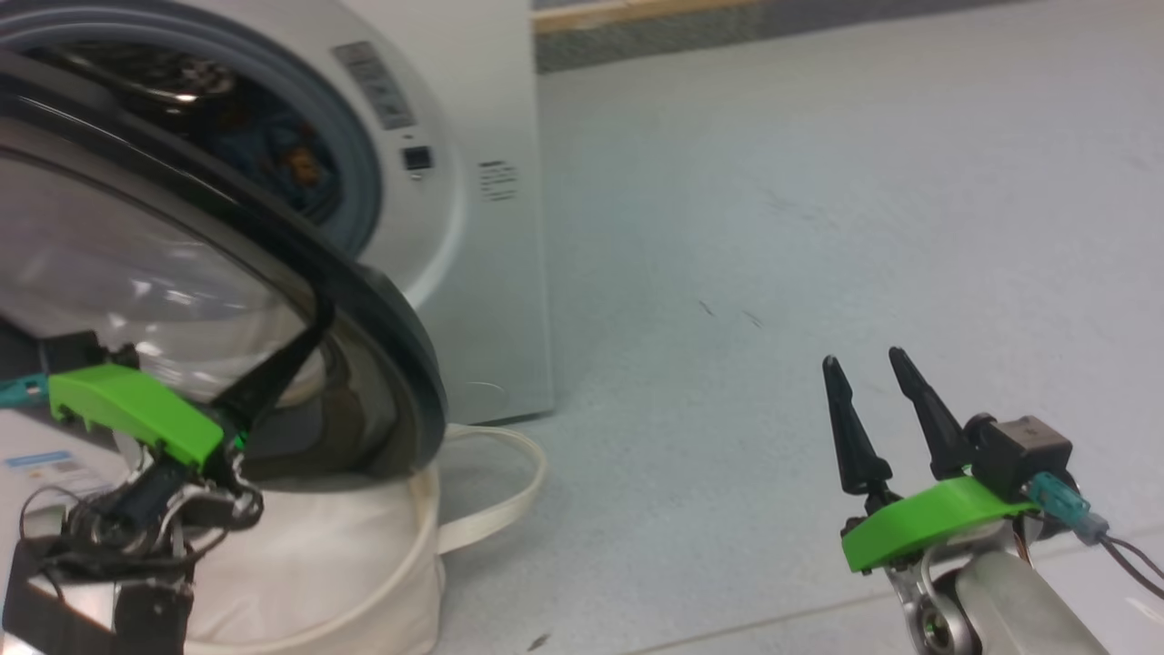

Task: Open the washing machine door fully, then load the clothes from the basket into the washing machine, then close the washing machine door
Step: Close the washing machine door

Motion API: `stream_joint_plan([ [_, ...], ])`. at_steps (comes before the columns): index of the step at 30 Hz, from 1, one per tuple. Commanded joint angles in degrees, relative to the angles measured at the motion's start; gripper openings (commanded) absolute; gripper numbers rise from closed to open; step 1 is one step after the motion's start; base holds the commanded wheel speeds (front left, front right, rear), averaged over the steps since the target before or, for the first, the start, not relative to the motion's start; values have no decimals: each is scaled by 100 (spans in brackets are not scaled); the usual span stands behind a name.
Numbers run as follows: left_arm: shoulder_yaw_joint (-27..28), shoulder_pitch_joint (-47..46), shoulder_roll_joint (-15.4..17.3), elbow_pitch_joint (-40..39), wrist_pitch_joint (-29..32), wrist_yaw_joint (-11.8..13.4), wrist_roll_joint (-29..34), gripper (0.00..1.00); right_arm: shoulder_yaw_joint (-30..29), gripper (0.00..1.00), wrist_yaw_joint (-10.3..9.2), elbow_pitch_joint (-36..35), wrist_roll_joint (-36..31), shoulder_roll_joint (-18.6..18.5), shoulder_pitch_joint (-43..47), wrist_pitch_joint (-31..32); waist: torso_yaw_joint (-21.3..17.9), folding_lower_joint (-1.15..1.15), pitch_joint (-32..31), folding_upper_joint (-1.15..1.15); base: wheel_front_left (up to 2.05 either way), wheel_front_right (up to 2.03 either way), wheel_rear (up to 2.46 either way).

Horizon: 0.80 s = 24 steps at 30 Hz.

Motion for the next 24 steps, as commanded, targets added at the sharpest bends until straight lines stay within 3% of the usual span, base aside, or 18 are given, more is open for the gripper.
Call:
stream_joint_plan([
  [1,249,-395,218,-103,-134,-109,60,0,69,100,1,-207,-23,-39,-266,-71,-283,-1,192,0,0,0,0],
  [9,202,-537,265,322,-339,-390,173,0,45,100,1,-186,-11,-70,-289,-71,-81,-1,186,0,0,0,0],
  [10,189,-530,277,342,-378,-420,210,20,53,100,1,-183,-6,-75,-286,-71,-14,-1,175,0,0,0,0],
  [11,178,-517,284,355,-427,-453,246,92,61,100,1,-181,1,-79,-285,-71,58,-1,161,0,0,0,0],
  [12,150,-491,297,371,-453,-484,288,100,73,100,1,-178,8,-84,-284,-71,134,-1,143,0,0,0,0],
  [19,-139,-262,507,133,-1013,-719,830,100,103,100,1,-164,29,-123,-273,-71,640,-1,34,0,0,0,0],
  [21,-315,-165,656,-84,-1486,-751,1170,100,101,100,1,-165,31,-138,-265,-71,802,-1,8,0,0,0,0],
  [24,-997,127,1142,-497,-2531,-759,1985,100,104,100,1,-176,32,-147,-266,-71,997,-1,-27,0,0,0,0],
])
